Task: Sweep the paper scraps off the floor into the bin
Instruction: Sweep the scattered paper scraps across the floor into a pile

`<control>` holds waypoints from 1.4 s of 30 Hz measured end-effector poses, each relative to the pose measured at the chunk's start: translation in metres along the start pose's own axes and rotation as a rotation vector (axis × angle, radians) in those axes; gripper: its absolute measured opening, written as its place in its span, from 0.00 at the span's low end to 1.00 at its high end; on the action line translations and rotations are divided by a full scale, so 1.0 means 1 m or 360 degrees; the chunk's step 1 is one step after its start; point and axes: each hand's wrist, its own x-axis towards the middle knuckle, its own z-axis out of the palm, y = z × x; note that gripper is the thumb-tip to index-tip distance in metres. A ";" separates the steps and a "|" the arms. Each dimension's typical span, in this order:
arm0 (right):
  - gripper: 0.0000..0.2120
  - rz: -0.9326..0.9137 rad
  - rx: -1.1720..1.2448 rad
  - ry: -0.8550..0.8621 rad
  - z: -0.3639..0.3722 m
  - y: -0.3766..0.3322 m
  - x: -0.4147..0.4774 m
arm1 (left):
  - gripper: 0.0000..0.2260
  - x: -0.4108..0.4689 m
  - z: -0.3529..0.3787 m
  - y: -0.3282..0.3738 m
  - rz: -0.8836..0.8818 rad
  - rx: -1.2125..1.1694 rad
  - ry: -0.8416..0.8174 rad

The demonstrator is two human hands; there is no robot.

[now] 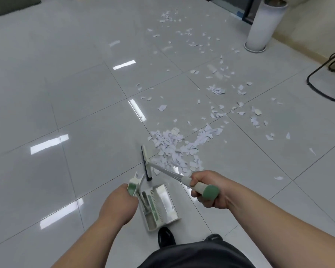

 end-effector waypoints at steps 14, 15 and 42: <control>0.08 0.0223 -0.0079 -0.0097 0.040 -0.030 0.051 | 0.03 0.022 -0.015 -0.046 -0.0100 -0.0023 0.0033; 0.08 0.0237 -0.0057 -0.0086 0.036 -0.034 0.053 | 0.03 0.025 -0.015 -0.044 -0.0105 -0.0013 0.0035; 0.08 0.0112 0.0222 0.0357 -0.221 -0.187 0.030 | 0.11 0.060 0.041 0.187 -0.0420 -0.0085 0.0247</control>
